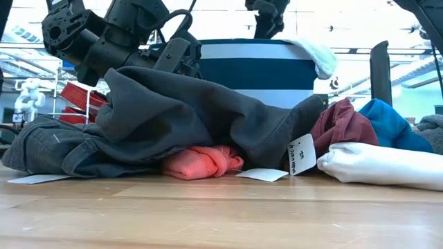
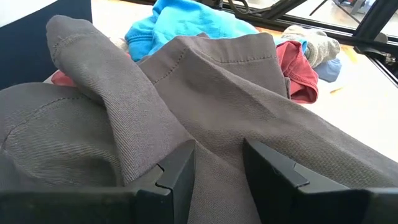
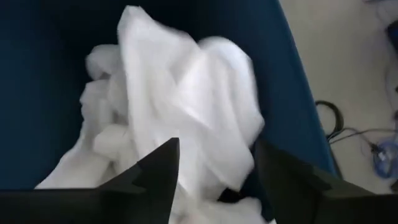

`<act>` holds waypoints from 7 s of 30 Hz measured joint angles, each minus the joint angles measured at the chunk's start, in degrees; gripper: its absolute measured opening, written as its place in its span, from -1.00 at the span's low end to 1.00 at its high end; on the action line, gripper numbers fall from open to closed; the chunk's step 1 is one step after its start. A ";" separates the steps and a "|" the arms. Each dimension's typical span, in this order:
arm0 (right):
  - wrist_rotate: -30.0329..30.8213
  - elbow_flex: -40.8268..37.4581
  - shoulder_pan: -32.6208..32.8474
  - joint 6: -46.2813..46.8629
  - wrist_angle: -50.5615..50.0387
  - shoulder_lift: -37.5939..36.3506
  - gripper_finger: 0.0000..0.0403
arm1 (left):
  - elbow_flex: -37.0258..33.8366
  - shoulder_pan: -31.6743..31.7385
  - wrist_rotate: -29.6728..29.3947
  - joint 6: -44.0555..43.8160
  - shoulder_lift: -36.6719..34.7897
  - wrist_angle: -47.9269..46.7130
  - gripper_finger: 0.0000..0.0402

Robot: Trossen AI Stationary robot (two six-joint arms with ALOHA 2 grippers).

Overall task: Sort clothes
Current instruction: Put the white shirt into the blue bin, then put the white sock into the blue bin

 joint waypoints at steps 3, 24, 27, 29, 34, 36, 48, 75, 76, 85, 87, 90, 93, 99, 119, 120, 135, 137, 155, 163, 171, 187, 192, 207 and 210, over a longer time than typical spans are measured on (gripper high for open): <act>-0.01 0.01 0.01 6.43 -2.85 -1.87 0.03 | 0.00 0.00 0.00 -0.02 0.00 -0.01 -0.28; 4.95 -30.91 18.05 16.46 -7.13 -27.23 0.03 | 0.00 -0.11 0.67 -0.08 0.02 -0.04 -0.28; 8.24 -41.65 19.42 16.85 -2.83 -30.97 0.03 | 0.00 -0.11 0.68 -0.26 0.02 -0.03 -0.28; 9.33 -47.06 20.12 16.87 0.97 -33.66 0.03 | 0.00 -0.11 0.67 -0.35 0.02 -0.04 -0.28; 17.34 -54.37 21.80 17.45 6.94 -37.66 0.03 | 0.00 -0.11 0.67 -0.37 0.02 -0.04 -0.28; 20.37 -55.49 22.19 17.45 8.13 -38.02 0.00 | 0.00 -0.11 0.67 -0.37 0.02 -0.04 -0.28; 20.85 -55.74 23.02 18.58 7.38 -38.95 -0.96 | 0.00 -0.11 0.67 -0.37 0.02 -0.04 -0.28; 11.70 -46.27 19.09 4.43 31.84 -40.92 -0.94 | 0.00 -0.11 1.53 -0.37 0.02 -0.10 -0.28; 10.81 -46.27 18.90 4.90 29.18 -41.42 -0.89 | 0.00 -0.11 1.58 -0.41 0.02 -0.20 -0.28; 8.87 -46.23 17.92 11.73 12.67 -40.77 -0.15 | 0.00 -0.74 1.97 -0.41 0.02 -0.24 -0.28; 8.71 -46.23 17.26 12.29 12.20 -39.67 0.01 | 0.00 -0.76 1.93 -0.39 0.02 -0.22 -0.28; 8.64 -46.22 16.08 11.13 12.10 -37.66 0.20 | 0.00 -0.73 1.83 -0.37 0.02 -0.20 -0.28; 8.68 -46.23 14.42 10.16 11.93 -35.50 0.32 | 0.00 -0.72 1.68 -0.35 0.02 -0.04 -0.28; 8.69 -46.23 12.79 6.38 13.79 -32.30 0.21 | 0.00 -0.72 1.57 -0.35 0.02 -0.04 -0.28; 0.54 -46.21 10.10 -11.10 58.11 -28.63 -1.00 | 0.00 -0.70 1.29 -0.26 0.02 -0.04 -0.28; -0.97 -46.21 9.29 -10.27 59.05 -27.80 -1.00 | 0.00 -0.70 1.29 -0.26 0.02 -0.04 -0.28; -7.33 -46.22 1.79 -3.24 62.42 -8.12 -1.00 | 0.00 -0.70 1.31 -0.02 0.02 -0.04 -0.28; -7.39 -46.27 1.14 -2.21 59.43 -7.50 -1.00 | 0.00 -0.70 1.33 -0.02 0.02 -0.05 -0.28; -8.00 -27.28 1.52 0.20 29.66 -10.25 0.00 | 1.03 -2.47 2.83 5.79 -17.40 -2.26 -0.28; -12.32 -16.17 1.97 -0.16 19.44 -10.67 0.20 | 10.15 -8.86 1.42 20.62 -18.35 -7.31 -0.28; -12.14 -11.10 1.99 1.54 13.78 -10.87 0.21 | 34.48 -8.50 9.90 32.49 -1.57 -33.43 -0.28; -11.93 -11.10 1.84 4.50 7.64 -10.89 0.21 | 54.62 -5.17 27.64 36.09 24.44 -34.77 -0.28; -11.97 -11.10 1.84 5.04 5.67 -10.89 0.21 | 58.38 -4.89 26.43 36.09 29.34 -38.39 -0.28; -11.93 -11.10 1.17 2.93 4.40 -10.89 0.21 | 58.64 -4.11 12.27 40.22 29.61 -52.92 -0.28; -11.94 -11.13 0.78 2.75 4.50 -10.89 0.21 | 58.64 -4.07 10.98 40.26 29.61 -52.98 -0.28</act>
